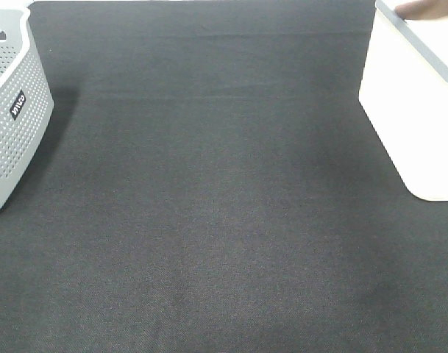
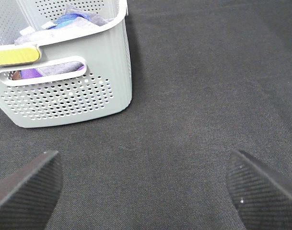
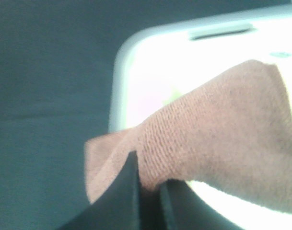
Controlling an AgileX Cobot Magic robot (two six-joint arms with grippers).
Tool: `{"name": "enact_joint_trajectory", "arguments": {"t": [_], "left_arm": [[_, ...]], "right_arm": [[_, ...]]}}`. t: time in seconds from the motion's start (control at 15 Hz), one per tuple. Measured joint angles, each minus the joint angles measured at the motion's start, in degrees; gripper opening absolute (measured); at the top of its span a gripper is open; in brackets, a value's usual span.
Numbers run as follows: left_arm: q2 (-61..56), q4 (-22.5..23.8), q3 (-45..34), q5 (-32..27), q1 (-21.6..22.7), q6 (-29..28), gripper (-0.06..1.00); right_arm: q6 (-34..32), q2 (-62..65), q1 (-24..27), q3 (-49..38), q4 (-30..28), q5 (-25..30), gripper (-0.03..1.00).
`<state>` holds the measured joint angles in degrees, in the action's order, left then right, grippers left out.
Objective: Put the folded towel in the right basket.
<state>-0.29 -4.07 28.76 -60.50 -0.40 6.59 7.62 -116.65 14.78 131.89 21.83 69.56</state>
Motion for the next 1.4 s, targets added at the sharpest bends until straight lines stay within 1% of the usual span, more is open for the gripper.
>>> {"name": "enact_joint_trajectory", "arguments": {"t": [0.07,0.2,0.33,0.53,0.73,0.8,0.87,0.93,1.2,1.4], "left_arm": [[0.0,0.0,0.0,0.0,0.0,0.0,0.88],[0.0,0.0,0.0,0.0,0.0,0.0,0.88],[0.0,0.0,0.0,0.0,0.0,0.0,0.88],[0.0,0.0,0.0,0.0,0.0,0.0,0.88],[0.0,0.0,0.0,0.0,0.0,0.0,0.88],[0.0,0.0,0.0,0.0,0.0,0.0,0.88],[0.0,0.0,0.0,0.0,0.0,0.0,0.88],[0.0,0.0,0.0,0.0,0.0,0.0,0.88],[0.0,0.0,0.0,0.0,0.0,0.0,0.88],[0.0,0.0,0.0,0.0,0.0,0.0,0.88]], "right_arm": [[-0.4,-0.2,0.7,-2.3,-3.4,0.1,0.03],[-1.3,-0.2,0.7,-5.4,-7.3,0.1,0.04],[-1.3,-0.2,0.7,-8.7,-8.1,0.1,0.12],[-1.3,-0.2,0.7,-12.6,-8.2,0.3,0.36],[-1.5,-0.1,0.2,-12.9,-8.4,0.4,0.72],[-1.5,-0.1,0.2,-12.9,-8.4,0.4,0.72],[-1.5,0.6,-2.6,-12.9,-9.2,0.4,0.76],[-1.5,0.6,-2.6,-12.9,-9.2,0.4,0.76],[-4.1,3.2,-12.5,-12.9,-11.8,0.4,0.76],[-5.6,5.1,-18.3,-14.1,-12.1,0.4,0.77]]}}
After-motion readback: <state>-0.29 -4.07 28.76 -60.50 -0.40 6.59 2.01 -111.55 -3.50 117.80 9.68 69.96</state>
